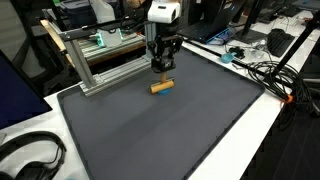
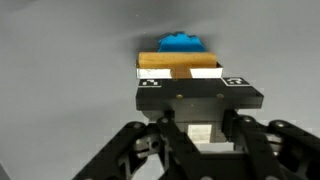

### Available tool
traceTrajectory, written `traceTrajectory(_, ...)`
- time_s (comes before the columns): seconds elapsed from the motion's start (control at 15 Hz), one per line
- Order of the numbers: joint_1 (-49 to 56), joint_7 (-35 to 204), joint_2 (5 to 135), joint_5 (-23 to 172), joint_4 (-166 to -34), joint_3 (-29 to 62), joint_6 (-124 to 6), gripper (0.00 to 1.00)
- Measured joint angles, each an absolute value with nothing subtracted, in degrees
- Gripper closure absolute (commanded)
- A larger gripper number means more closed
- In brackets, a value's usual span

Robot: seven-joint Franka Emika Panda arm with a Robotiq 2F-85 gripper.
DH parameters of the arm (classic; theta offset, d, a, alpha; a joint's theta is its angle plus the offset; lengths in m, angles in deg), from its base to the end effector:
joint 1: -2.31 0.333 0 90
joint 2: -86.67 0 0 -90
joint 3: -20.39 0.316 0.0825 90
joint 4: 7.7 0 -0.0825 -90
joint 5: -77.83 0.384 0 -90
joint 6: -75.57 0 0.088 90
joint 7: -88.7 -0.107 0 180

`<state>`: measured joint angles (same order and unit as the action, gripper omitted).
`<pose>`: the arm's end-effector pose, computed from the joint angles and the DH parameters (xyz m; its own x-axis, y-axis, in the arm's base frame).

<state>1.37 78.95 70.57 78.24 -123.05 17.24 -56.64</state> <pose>0.5973 -0.0415 0.3158 0.9703 -0.2416 0.0152 -0.2417 -0.9703 0.0074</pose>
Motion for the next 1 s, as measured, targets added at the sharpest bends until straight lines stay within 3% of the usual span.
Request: traceTrajectory(1.0,1.44,79.58,70.38,78.2,-123.05,17.24,-57.93,0.78)
